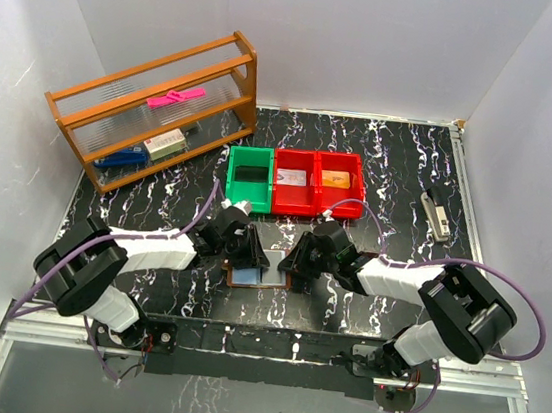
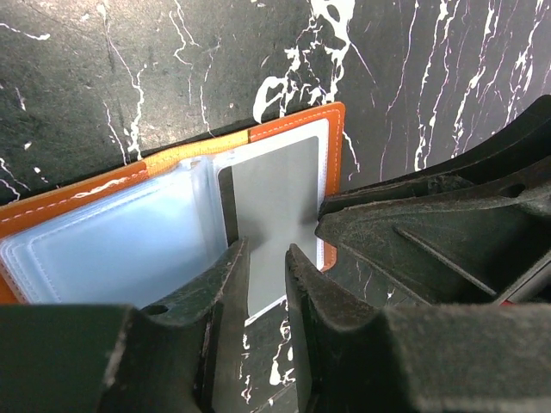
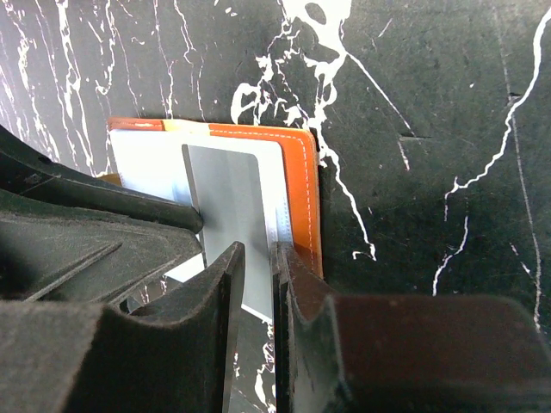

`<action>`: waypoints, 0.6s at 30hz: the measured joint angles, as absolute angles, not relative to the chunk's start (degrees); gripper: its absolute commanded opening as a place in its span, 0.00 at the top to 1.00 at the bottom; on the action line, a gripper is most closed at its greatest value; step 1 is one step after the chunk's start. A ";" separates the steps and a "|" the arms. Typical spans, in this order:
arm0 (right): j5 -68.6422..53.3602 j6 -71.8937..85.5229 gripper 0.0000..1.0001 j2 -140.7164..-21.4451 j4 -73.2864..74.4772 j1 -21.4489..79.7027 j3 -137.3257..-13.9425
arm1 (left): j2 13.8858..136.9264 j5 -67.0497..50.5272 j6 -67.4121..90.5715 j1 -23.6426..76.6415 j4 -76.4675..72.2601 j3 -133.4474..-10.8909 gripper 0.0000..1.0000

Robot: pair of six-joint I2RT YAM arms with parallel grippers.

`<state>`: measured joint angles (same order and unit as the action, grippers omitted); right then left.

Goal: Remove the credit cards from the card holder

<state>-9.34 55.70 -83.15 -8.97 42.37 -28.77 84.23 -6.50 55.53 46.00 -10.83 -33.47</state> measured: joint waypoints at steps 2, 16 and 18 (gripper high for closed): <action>-9.45 55.72 0.81 -83.35 -9.26 42.37 -28.77 | 83.81 -6.20 55.48 46.00 -10.37 -33.47 0.74; -9.63 55.94 0.81 -83.53 -9.34 42.37 -28.77 | 81.95 -3.53 53.98 45.98 -7.03 -32.84 0.80; -9.63 55.94 0.82 -83.53 -9.34 42.37 -28.77 | 82.06 -3.88 53.95 46.00 -7.66 -32.75 0.83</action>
<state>-9.63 55.94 -83.53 -9.34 42.37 -28.77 82.06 -3.88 53.95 46.00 -7.66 -32.75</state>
